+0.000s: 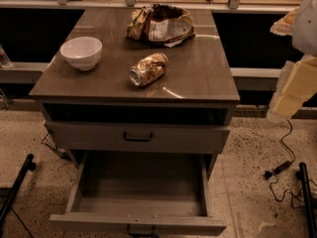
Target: Place brown chip bag into middle drawer
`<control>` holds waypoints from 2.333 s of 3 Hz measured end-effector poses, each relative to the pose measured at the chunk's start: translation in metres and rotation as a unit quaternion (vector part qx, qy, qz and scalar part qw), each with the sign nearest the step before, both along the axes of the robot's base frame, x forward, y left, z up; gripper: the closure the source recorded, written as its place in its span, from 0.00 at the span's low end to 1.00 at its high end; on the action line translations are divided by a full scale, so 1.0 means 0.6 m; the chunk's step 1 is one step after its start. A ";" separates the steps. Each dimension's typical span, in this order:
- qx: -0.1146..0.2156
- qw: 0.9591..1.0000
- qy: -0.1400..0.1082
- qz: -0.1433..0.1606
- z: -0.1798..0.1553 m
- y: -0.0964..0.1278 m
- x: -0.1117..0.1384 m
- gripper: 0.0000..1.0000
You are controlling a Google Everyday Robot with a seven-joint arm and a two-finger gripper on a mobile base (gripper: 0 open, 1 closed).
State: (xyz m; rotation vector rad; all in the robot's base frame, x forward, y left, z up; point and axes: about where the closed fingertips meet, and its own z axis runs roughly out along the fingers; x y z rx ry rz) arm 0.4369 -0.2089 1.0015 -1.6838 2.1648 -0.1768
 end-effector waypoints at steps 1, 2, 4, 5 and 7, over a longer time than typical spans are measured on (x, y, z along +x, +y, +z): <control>0.000 1.000 0.000 0.000 0.000 0.000 0.000 0.00; 0.011 0.999 -0.038 -0.008 0.012 0.015 0.046 0.00; 0.022 0.988 -0.155 0.013 0.094 0.078 0.253 0.00; 0.029 0.981 -0.189 0.030 0.126 0.125 0.355 0.00; 0.039 0.976 -0.207 0.054 0.140 0.226 0.469 0.00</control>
Offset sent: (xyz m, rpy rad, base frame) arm 0.0873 0.0259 0.0206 0.0713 -0.2254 -0.0544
